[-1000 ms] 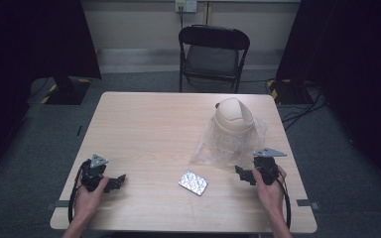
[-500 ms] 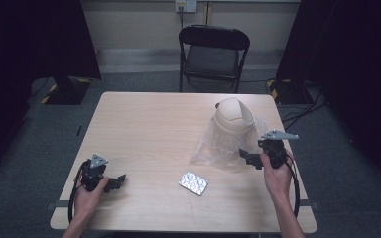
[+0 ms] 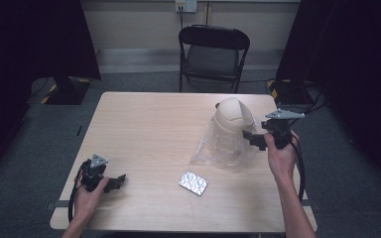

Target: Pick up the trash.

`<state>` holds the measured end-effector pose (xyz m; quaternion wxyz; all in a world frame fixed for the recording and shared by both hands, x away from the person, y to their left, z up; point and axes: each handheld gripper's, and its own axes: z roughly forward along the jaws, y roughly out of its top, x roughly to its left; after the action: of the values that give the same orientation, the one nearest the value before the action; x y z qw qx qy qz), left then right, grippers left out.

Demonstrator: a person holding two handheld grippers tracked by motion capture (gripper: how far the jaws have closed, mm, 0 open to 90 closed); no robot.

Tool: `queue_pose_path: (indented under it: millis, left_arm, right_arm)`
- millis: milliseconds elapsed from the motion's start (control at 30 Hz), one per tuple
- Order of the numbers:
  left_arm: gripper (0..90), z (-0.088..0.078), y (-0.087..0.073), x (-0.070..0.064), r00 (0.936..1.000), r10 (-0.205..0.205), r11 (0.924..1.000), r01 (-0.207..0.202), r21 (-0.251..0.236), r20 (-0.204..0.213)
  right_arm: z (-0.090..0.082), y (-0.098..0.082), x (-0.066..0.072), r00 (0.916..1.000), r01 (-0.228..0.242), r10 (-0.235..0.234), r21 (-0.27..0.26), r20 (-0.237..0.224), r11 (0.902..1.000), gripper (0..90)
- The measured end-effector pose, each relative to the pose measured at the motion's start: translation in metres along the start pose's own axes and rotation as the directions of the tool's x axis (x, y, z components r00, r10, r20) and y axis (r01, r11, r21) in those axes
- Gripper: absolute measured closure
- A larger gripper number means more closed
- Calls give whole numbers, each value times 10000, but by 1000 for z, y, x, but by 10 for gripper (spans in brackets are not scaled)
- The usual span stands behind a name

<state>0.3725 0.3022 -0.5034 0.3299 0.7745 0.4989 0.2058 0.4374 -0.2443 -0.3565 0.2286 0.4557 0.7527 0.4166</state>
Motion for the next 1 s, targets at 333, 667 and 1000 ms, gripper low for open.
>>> queue_pose_path:
  millis: [333,667,1000]
  left_arm:
    - [0,0,0,0,10000,-5,10000,5,-6,3]
    - [0,0,0,0,10000,-11,10000,11,0,-2]
    - [0,0,0,0,10000,-4,10000,4,4,1]
  right_arm:
    - [5,27,-14,9999,-94,98,-316,111,9995,170]
    - [18,49,-26,9996,-106,110,-164,265,9998,162]
    - [49,51,-48,9968,-330,292,503,746,9982,171]
